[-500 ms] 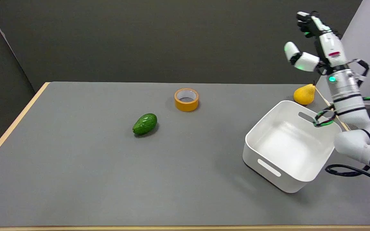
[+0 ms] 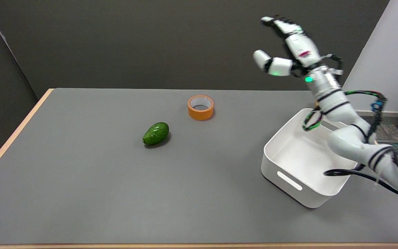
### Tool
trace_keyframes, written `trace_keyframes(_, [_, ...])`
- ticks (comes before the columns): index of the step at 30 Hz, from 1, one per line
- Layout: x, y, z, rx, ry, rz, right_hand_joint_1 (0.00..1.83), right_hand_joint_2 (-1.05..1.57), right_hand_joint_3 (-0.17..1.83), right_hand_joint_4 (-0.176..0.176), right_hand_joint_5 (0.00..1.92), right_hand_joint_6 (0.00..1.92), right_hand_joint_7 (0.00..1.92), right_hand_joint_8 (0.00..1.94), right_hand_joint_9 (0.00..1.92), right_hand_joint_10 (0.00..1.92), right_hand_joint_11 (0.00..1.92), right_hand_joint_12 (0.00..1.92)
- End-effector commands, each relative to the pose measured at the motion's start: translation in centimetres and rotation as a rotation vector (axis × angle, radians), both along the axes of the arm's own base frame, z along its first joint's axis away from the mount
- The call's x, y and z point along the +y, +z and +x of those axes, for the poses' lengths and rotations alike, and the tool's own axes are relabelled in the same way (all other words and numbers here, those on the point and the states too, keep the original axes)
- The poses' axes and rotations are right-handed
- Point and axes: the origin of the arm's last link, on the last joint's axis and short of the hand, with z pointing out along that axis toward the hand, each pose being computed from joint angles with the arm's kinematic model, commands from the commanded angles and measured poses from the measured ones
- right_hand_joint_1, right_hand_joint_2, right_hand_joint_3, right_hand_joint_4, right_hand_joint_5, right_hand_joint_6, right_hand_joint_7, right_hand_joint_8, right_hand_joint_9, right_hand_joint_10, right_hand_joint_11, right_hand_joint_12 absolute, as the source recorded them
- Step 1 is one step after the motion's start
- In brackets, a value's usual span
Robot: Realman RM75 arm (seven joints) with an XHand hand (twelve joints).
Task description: Pick up yellow tape.
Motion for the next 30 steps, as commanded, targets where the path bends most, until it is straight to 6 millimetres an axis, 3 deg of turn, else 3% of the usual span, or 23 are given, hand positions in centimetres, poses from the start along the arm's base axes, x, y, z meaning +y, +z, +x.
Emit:
trace_keyframes(1, [-8.5, -14.5, -1.9, 0.341, -0.297, 0.151, 0.26, 0.54, 0.93, 0.076, 0.06, 0.27, 0.1, 0.21, 0.05, 0.52, 0.01, 1.09])
trace_keyframes(3, [-9.2, -15.4, -2.9, 0.362, -0.34, 0.149, 0.37, 0.48, 0.95, 0.069, 0.07, 0.07, 0.09, 0.02, 0.03, 0.3, 0.06, 0.94])
trace_keyframes(5, [-9.9, -16.0, -3.9, 0.37, -0.382, 0.143, 0.21, 0.54, 0.96, 0.072, 0.05, 0.06, 0.04, 0.05, 0.0, 0.29, 0.0, 0.97])
trace_keyframes(7, [-10.5, -16.5, -5.0, 0.367, -0.422, 0.137, 0.25, 0.52, 0.95, 0.059, 0.01, 0.02, 0.0, 0.04, 0.0, 0.2, 0.0, 0.89])
trace_keyframes(9, [-11.1, -17.2, -6.1, 0.373, -0.455, 0.124, 0.24, 0.5, 0.89, 0.065, 0.0, 0.04, 0.0, 0.0, 0.0, 0.19, 0.0, 0.95])
trace_keyframes(14, [-12.0, -16.7, -8.6, 0.388, -0.542, 0.071, 0.24, 0.49, 0.9, 0.062, 0.0, 0.0, 0.0, 0.0, 0.0, 0.12, 0.0, 0.85])
trace_keyframes(20, [-12.2, -17.3, -9.2, 0.381, -0.564, 0.07, 0.3, 0.54, 0.95, 0.065, 0.0, 0.0, 0.0, 0.0, 0.01, 0.01, 0.0, 0.74])
trace_keyframes(30, [-12.8, -18.0, -10.1, 0.368, -0.598, 0.06, 0.25, 0.49, 0.9, 0.061, 0.0, 0.0, 0.0, 0.0, 0.0, 0.12, 0.0, 0.82])
